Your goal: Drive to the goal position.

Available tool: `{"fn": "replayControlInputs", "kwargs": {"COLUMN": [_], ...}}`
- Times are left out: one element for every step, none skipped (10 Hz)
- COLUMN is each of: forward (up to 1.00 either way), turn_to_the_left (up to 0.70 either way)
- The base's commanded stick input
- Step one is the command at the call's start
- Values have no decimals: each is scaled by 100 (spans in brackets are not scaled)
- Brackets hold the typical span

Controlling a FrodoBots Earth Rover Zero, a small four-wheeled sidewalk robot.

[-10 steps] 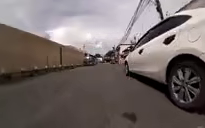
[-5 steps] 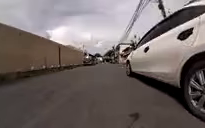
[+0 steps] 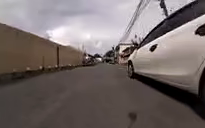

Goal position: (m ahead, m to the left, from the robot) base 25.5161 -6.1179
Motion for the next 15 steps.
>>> {"fn": "replayControlInputs", "kwargs": {"forward": [70,70,70,70,70,70,70,70,70,70,70,70,70,70,70], "turn_to_the_left": [0,0,0,0,0,0,0,0,0,0,0,0,0,0,0]}}
